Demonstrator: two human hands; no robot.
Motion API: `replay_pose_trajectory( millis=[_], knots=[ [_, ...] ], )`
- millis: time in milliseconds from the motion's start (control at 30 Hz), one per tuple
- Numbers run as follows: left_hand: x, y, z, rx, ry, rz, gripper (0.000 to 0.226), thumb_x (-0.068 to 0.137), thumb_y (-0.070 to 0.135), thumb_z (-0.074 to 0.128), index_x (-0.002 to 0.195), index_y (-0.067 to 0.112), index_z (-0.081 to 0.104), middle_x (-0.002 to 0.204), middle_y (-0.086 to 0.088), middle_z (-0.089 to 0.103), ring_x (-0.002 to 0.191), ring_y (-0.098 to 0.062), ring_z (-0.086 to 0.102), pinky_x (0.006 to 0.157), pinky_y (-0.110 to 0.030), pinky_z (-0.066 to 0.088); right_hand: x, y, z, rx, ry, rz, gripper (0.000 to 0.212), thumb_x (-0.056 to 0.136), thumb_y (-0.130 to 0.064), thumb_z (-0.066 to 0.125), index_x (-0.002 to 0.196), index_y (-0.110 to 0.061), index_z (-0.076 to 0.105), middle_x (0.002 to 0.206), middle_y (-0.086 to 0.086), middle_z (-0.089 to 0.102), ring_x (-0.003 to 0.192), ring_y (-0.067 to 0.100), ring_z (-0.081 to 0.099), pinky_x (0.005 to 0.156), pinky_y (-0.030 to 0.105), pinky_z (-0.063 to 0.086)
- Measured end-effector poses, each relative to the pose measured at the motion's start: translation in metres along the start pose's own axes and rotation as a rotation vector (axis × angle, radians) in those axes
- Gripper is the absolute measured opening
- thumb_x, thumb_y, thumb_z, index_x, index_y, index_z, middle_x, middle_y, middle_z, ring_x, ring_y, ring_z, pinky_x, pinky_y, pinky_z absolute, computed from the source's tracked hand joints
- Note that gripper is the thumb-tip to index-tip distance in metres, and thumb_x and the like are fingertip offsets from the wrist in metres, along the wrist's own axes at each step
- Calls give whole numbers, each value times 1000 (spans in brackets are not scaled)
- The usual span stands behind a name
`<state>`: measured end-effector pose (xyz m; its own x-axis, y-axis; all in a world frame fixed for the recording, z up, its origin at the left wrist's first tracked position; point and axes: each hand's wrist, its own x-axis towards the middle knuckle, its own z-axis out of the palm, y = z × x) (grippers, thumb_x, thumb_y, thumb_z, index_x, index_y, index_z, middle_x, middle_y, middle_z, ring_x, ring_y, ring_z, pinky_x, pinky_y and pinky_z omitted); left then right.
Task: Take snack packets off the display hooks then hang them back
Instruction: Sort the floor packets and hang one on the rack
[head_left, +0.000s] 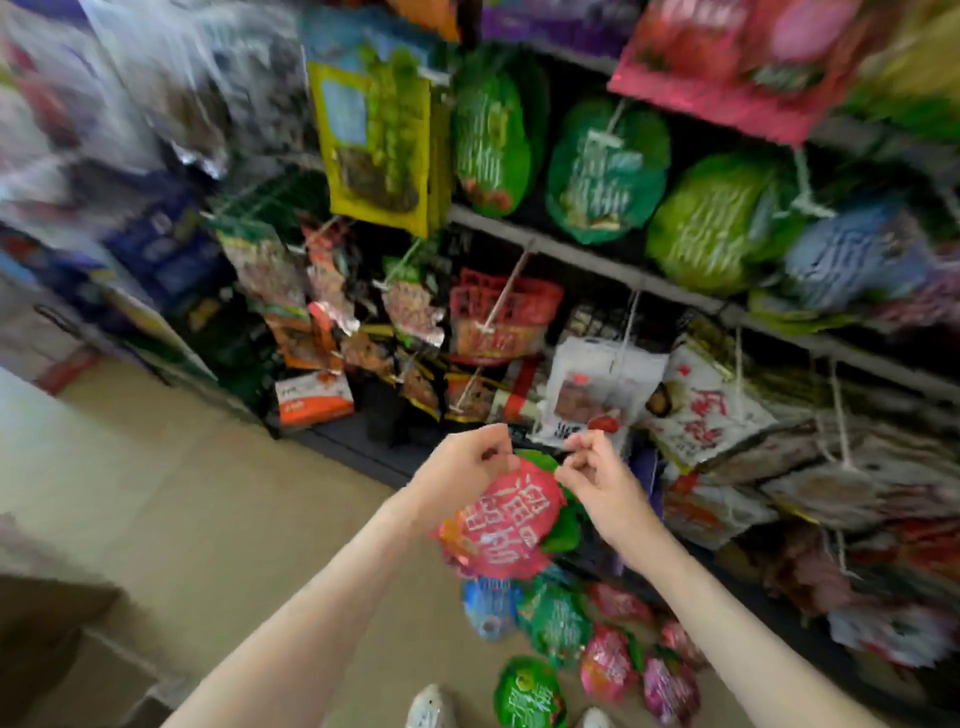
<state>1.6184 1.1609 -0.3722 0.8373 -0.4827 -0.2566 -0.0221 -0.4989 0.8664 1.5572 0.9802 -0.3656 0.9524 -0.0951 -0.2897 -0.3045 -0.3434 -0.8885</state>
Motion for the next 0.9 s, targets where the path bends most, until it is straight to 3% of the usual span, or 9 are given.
replay_pose_trajectory(
  millis=[67, 167, 233, 300, 433, 533, 633, 800, 900],
  knots=[
    [-5, 32, -16, -90, 113, 2, 24, 90, 21, 60, 73, 13, 45, 59, 4, 42, 51, -8, 38, 52, -26, 34, -7, -28, -13, -68, 45, -13, 21, 88, -24, 63, 103, -26, 48, 92, -7, 55, 90, 10, 55, 81, 25, 42],
    [-10, 70, -37, -246, 253, -8, 25, 91, 21, 58, 72, 12, 44, 56, 3, 42, 51, -13, 43, 52, -29, 38, -18, -68, -31, -61, 116, -21, 22, 81, -40, 67, 96, -30, 54, 97, -10, 61, 94, 11, 59, 81, 31, 47],
    [-10, 92, -48, -299, 284, 3, 26, 91, 23, 58, 69, 17, 45, 61, -3, 46, 58, -16, 46, 59, -34, 39, -24, -93, -41, -39, 143, -38, 18, 83, -39, 66, 93, -29, 56, 94, -10, 62, 89, 10, 61, 73, 26, 47],
    [-10, 112, -55, -332, 290, 13, 29, 92, 24, 57, 65, 21, 44, 64, -4, 47, 59, -17, 47, 60, -33, 39, -28, -114, -49, -1, 153, -25, 21, 86, -36, 63, 104, -27, 56, 99, -11, 62, 88, 4, 60, 67, 20, 46],
    [-7, 142, -55, -411, 319, 34, 33, 93, 23, 56, 64, 18, 42, 60, 3, 46, 55, -12, 45, 56, -29, 38, -37, -132, -66, 109, 191, -2, 27, 89, -33, 61, 113, -21, 57, 103, -6, 66, 91, 10, 64, 73, 25, 51],
    [-1, 156, -39, -484, 275, 21, 35, 92, 25, 57, 61, 19, 41, 64, -3, 47, 63, -20, 48, 62, -37, 42, -49, -128, -85, 170, 228, 11, 24, 90, -27, 61, 113, -20, 58, 106, -1, 67, 93, 13, 66, 82, 33, 54],
    [7, 170, -11, -504, 212, -2, 37, 92, 25, 58, 58, 22, 43, 63, -4, 48, 64, -22, 48, 64, -40, 43, -70, -114, -109, 283, 219, 27, 22, 91, -17, 59, 108, -30, 55, 112, 0, 66, 100, 16, 65, 90, 38, 52],
    [15, 200, 55, -509, 96, -33, 37, 92, 19, 58, 58, 21, 44, 59, -3, 46, 60, -21, 46, 62, -39, 42, -109, -82, -152, 157, 365, 46, 29, 94, -8, 49, 118, -25, 55, 108, -4, 66, 96, 7, 63, 77, 23, 52],
    [16, 230, 98, -509, 32, -13, 33, 94, 17, 54, 64, 15, 40, 57, -2, 43, 53, -18, 44, 53, -32, 40, -125, -64, -186, 98, 496, 58, 27, 96, -8, 43, 112, -27, 55, 105, -5, 65, 95, 10, 62, 80, 31, 54]
  ],
)
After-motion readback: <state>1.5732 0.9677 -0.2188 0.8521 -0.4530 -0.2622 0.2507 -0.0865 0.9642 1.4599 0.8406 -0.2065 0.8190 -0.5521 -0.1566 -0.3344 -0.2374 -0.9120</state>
